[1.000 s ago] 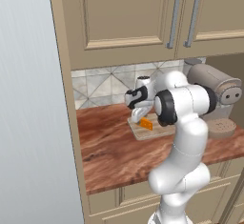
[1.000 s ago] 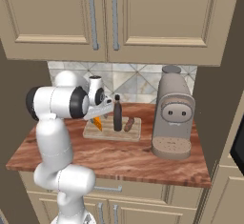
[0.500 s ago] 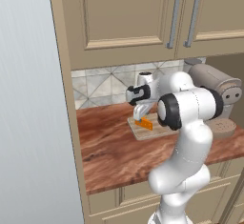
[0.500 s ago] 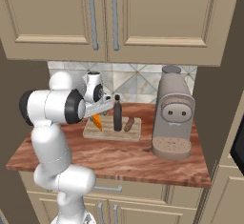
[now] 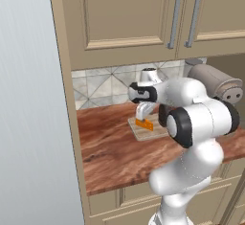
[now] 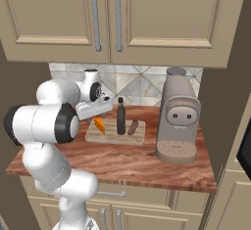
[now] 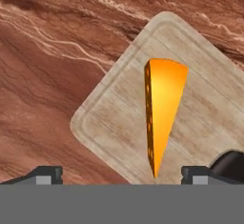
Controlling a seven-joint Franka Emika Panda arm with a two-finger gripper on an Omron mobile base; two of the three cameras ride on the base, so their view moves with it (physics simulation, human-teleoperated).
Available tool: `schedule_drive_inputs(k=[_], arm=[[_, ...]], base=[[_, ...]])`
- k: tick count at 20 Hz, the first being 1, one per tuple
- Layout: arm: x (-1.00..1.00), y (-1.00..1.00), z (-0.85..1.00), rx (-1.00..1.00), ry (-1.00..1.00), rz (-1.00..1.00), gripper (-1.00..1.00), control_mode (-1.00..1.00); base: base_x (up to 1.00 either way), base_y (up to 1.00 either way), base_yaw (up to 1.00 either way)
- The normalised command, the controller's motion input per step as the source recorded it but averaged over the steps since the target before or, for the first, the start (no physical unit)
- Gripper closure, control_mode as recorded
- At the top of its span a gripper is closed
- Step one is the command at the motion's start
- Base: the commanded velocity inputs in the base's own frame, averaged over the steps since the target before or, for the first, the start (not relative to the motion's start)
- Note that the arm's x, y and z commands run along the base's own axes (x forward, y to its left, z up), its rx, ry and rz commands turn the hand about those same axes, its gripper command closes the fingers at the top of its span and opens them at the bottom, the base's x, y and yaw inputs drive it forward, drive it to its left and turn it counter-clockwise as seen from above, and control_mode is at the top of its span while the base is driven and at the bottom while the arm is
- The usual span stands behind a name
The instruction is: Retrieve the reheated potato from the microwave, then place the potato, cheese, and condiment on the cutting board.
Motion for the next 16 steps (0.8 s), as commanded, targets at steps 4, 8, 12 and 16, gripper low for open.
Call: schedule_drive_inputs(k=[4, 8, 12, 16], arm=[[-0.66, 0.00, 0.32, 0.00, 0.00, -0.11, -1.00, -1.00], [-0.81, -0.04, 0.26, 0.00, -0.06, -0.14, -1.00, -1.00], [-0.83, -0.06, 0.26, 0.00, -0.11, -0.16, -1.00, -1.00], [-0.76, -0.03, 0.25, 0.06, -0.16, -0.20, -1.00, -1.00]], base=[[0.00, 0.00, 0.00], [0.00, 0.00, 0.00], [0.00, 0.00, 0.00], [0.00, 0.00, 0.00]])
